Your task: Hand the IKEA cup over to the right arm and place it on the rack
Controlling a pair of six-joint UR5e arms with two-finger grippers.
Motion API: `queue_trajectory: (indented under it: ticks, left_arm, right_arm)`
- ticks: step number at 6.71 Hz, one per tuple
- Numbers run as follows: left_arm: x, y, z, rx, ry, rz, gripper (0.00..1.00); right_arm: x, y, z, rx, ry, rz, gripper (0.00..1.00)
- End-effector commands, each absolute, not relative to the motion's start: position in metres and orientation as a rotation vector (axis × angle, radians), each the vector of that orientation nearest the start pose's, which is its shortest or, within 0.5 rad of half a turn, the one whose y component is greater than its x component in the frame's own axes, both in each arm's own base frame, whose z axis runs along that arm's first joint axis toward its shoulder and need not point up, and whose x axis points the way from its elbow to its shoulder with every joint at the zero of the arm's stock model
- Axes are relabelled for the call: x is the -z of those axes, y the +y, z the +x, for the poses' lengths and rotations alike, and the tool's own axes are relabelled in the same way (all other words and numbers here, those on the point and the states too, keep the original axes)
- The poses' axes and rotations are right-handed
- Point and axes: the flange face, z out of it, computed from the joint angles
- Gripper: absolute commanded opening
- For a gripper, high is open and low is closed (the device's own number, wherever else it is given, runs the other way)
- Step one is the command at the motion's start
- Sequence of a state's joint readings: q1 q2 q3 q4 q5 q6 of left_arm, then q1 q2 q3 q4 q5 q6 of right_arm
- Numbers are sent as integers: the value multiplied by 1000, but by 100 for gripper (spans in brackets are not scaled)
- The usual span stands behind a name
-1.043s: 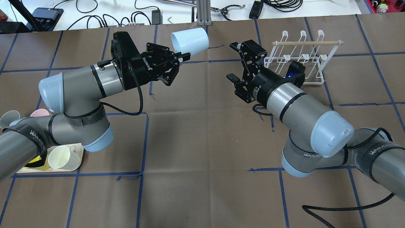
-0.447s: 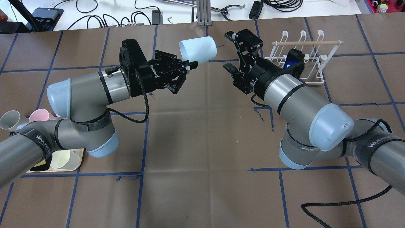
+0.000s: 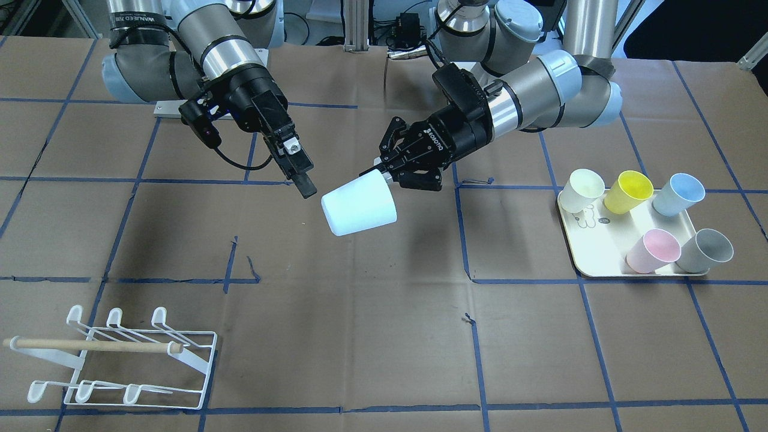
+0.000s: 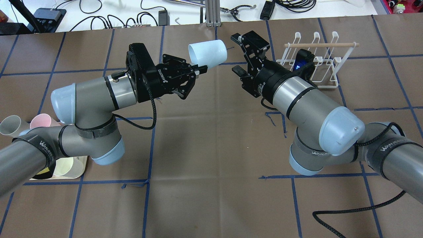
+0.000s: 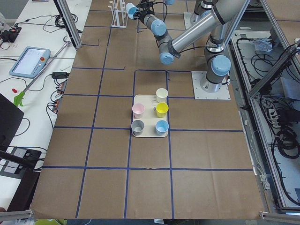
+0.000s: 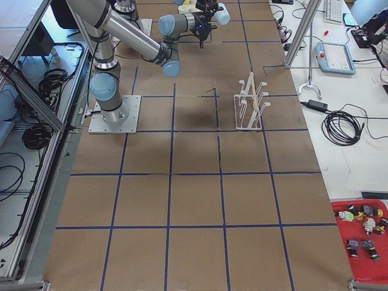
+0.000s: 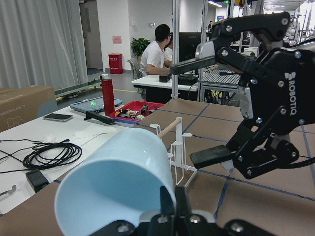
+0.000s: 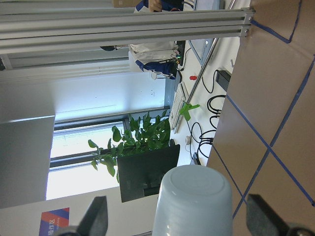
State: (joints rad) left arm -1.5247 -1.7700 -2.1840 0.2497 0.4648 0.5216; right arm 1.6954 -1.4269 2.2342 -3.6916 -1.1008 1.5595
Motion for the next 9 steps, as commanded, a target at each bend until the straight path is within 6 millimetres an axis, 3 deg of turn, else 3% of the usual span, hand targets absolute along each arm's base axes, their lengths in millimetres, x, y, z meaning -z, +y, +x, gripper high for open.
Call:
queue_trajectory:
  ticks: [1,4,9]
  left_arm:
    - [-353,-456,-202,-1368,-1742,-1104,2]
    - [-353,-457,-201,-1370,-1745,-1104,2]
    - [-354,-457,-201,-1374,-1751,-1104,2]
  right_arm:
    - [-364,-423,249,582,1606,928,96]
    - [-360,-426,256,596,1607,952,95]
    - [-358,-448,269,594,1599,956,95]
